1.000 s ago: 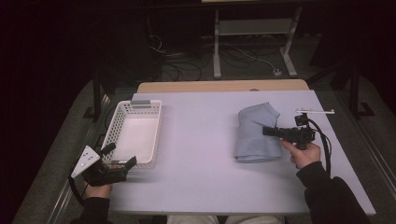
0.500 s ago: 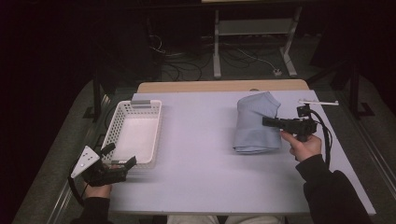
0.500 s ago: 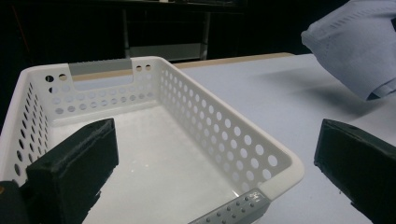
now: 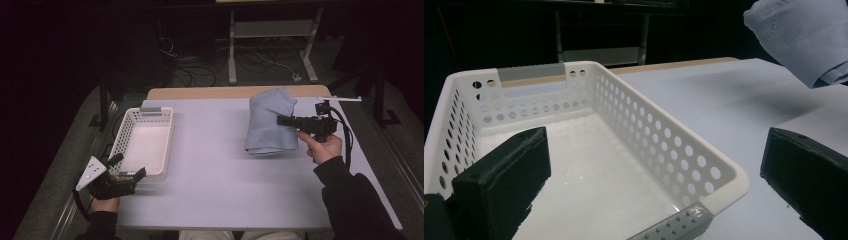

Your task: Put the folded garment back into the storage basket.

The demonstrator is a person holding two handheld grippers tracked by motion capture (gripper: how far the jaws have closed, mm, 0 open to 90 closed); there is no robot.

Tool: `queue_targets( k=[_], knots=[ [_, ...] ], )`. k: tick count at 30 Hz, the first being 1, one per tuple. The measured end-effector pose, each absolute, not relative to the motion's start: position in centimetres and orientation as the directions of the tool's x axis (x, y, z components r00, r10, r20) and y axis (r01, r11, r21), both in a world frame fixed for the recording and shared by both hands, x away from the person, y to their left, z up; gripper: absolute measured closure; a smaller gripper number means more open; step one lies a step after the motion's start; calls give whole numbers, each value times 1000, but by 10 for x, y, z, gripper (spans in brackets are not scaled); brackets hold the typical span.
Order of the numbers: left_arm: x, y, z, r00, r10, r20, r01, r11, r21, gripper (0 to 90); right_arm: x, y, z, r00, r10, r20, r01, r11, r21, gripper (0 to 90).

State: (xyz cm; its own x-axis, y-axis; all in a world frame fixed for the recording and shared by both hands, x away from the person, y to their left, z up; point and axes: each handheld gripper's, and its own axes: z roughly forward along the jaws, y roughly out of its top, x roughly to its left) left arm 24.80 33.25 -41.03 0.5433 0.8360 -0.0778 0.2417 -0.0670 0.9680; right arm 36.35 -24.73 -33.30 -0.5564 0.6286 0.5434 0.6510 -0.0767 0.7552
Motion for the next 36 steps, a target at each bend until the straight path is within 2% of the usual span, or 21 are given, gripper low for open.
queue_targets(
  k=[36],
  knots=[
    [248,333,-410,542,836,-80,241,-64,968,0,386,-211,-308,-607,612,508,621,-34,783,736]
  ],
)
